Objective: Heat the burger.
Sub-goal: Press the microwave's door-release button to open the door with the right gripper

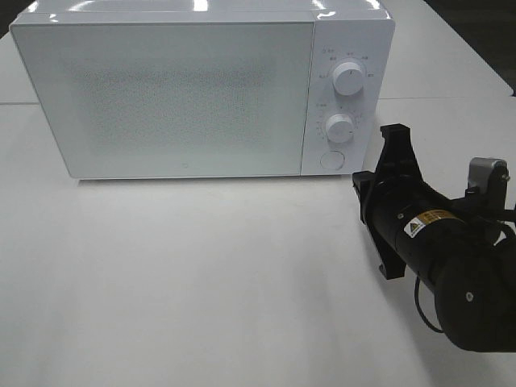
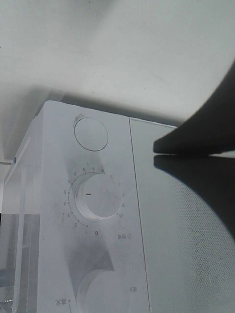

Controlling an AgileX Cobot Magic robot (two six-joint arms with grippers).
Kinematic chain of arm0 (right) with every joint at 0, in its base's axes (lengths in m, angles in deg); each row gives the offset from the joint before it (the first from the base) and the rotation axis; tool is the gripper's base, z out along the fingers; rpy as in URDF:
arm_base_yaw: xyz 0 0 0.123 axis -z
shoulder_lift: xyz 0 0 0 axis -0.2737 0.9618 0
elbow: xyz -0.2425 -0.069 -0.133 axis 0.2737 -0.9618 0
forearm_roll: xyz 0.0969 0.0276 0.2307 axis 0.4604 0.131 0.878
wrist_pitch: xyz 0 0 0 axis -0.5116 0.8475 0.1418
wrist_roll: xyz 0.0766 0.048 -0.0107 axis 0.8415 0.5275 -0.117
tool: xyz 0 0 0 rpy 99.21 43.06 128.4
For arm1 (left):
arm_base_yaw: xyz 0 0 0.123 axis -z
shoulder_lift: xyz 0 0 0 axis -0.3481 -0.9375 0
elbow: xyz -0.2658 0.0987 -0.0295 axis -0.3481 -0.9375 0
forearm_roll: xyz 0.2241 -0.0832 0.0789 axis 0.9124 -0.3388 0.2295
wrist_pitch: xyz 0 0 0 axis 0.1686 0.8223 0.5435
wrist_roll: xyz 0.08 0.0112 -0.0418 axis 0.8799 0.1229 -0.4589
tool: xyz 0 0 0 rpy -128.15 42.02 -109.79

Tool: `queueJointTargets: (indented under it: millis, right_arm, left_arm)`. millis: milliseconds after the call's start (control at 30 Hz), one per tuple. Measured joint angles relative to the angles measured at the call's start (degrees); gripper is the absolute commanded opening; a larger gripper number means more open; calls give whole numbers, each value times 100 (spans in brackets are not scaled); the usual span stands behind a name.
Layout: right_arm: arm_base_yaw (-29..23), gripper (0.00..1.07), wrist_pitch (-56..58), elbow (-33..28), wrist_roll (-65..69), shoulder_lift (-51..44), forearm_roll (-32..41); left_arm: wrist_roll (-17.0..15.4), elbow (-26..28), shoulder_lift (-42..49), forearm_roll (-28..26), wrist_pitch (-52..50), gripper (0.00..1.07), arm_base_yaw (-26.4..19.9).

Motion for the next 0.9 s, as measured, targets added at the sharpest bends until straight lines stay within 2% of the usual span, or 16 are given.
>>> queueJointTargets:
  millis: [333,567,900]
  right_arm:
    - [74,0,86,281,-11,63,126]
    - [481,0,97,710,80,630,-63]
    - [527,0,103,1255,201,1283,-138]
  left_arm:
    - [0,0,0,0,0,101,0]
    - [0,0,0,0,0,101,0]
    - [0,0,0,0,0,101,0]
